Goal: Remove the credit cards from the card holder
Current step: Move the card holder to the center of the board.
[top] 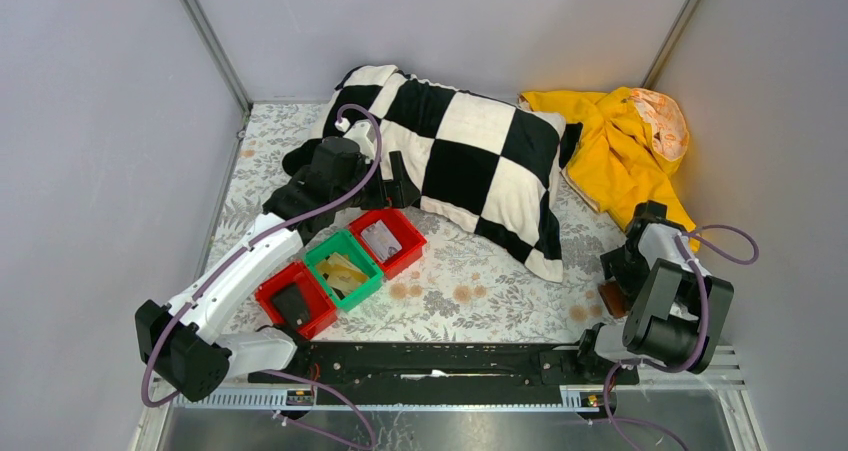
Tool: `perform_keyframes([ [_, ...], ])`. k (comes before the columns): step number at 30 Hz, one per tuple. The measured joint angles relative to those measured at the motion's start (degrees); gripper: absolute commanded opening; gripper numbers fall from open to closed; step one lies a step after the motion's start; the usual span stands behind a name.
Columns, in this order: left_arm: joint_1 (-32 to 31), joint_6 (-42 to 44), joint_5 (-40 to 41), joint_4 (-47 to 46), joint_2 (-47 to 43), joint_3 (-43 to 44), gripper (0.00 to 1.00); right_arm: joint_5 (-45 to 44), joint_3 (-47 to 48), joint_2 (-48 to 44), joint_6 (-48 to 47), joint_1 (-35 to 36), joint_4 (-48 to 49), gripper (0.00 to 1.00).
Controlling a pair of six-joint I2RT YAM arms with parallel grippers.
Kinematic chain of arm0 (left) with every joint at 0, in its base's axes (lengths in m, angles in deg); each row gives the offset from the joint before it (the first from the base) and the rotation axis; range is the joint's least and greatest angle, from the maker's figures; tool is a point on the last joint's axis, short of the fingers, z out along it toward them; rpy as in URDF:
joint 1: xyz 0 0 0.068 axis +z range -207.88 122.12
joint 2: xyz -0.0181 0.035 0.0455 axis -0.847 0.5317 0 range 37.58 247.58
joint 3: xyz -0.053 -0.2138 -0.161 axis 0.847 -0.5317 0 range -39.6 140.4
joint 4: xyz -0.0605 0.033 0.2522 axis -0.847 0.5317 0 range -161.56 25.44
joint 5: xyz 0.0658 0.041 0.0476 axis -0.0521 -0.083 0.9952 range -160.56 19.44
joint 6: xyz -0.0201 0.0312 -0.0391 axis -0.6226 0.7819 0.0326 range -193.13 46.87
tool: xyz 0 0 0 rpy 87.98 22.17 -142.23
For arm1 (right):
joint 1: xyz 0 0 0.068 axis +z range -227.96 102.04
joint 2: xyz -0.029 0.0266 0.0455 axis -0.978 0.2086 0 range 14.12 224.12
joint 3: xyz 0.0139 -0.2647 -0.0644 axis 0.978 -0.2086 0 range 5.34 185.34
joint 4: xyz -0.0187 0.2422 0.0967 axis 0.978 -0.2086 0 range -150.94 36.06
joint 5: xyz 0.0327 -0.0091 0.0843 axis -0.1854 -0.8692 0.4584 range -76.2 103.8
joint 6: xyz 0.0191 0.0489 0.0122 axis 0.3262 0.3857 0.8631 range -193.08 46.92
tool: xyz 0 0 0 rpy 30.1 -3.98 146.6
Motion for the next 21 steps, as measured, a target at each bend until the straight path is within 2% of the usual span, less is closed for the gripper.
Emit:
perform_keyframes([
  [13, -0.5, 0.0, 0.0, 0.0, 0.0, 0.0, 0.99, 0.3, -0.7, 0.1, 0.1, -0.4, 1.2, 1.0],
  [21, -0.9, 0.0, -0.1, 0.2, 1.4, 0.5, 0.99, -0.4, -1.3, -4.4, -0.4, -0.5, 1.0, 1.0],
])
